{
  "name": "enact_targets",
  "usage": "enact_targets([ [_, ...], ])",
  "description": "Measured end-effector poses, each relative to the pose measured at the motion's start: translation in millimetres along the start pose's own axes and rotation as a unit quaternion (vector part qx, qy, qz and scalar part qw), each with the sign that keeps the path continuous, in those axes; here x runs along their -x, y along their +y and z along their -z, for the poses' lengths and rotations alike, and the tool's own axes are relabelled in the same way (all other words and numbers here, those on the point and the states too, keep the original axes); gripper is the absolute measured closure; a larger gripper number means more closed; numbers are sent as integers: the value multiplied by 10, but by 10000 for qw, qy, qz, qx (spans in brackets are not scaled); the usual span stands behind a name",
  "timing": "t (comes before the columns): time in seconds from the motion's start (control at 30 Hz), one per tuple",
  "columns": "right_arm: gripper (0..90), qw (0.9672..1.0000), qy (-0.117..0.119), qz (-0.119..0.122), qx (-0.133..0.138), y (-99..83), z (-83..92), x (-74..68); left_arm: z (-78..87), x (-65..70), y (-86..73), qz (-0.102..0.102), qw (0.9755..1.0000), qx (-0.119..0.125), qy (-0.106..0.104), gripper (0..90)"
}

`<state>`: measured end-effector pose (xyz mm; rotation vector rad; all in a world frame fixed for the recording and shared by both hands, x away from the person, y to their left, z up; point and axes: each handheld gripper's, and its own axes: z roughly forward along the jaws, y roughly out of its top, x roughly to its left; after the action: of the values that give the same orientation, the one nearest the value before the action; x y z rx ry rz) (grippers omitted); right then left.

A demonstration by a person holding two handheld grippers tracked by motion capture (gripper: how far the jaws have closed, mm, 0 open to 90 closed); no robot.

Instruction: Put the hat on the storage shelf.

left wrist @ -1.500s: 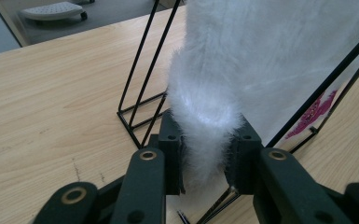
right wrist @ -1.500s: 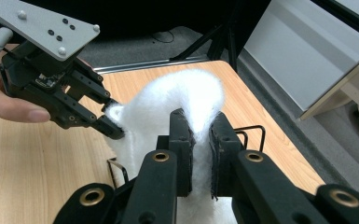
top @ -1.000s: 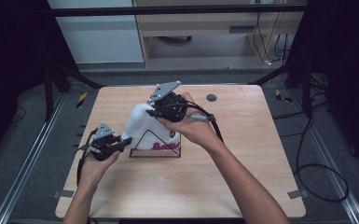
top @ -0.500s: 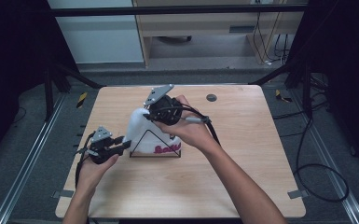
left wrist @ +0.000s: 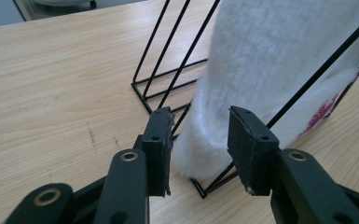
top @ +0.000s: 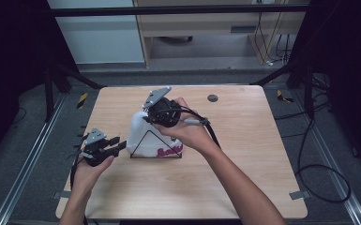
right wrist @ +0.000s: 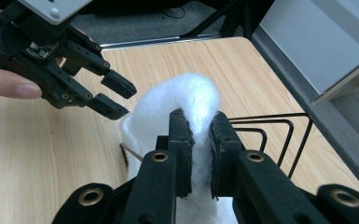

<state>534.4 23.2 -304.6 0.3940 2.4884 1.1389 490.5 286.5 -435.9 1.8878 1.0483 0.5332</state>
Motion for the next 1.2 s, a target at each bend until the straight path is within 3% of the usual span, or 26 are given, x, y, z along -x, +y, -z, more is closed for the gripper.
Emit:
enact_targets([
  [0.4, 797, 10000, -14, -29, -22, -24, -7, 8, -3, -18, -7, -13, 9998, -102, 154, 538],
  [0.87, 713, 9999, -48, -151, 37, -42, 102, 32, -24, -91, -101, 133, 9977, -360, 555, 212],
  [1.1, 669, 9997, -96, -221, 80, -63, 201, 42, -70, -143, -200, 295, 9949, -556, 786, 107],
  [1.2, 627, 9995, -138, -250, 108, -72, 233, 48, -90, -161, -258, 234, 9935, -704, 861, 84],
])
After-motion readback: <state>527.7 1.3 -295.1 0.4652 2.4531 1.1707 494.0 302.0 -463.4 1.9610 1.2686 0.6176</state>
